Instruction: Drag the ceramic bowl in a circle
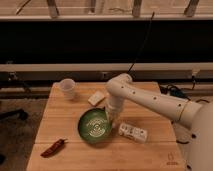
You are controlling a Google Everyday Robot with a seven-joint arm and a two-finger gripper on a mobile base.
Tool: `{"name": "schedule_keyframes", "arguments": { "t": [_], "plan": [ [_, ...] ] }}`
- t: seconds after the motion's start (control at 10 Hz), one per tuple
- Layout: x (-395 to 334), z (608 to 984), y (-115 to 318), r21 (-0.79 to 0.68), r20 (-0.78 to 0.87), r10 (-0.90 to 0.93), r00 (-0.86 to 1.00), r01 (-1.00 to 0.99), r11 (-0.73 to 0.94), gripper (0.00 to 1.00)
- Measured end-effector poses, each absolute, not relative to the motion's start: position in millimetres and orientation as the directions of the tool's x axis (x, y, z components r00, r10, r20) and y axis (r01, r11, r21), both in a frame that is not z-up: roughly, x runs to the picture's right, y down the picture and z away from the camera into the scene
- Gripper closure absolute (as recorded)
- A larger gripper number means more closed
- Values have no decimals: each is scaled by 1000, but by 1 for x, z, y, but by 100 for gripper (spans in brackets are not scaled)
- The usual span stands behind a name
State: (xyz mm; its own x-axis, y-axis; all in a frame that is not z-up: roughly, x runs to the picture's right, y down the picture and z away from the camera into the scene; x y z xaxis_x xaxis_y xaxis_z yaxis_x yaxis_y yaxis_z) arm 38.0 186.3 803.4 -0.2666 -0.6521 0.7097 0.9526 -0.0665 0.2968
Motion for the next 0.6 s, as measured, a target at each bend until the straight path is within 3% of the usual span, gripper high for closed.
{"name": "schedule_keyframes", "arguments": {
  "t": [0.6],
  "plan": [
    [-14, 781, 197, 376, 679, -648, -345, 921, -97, 100]
  ]
}}
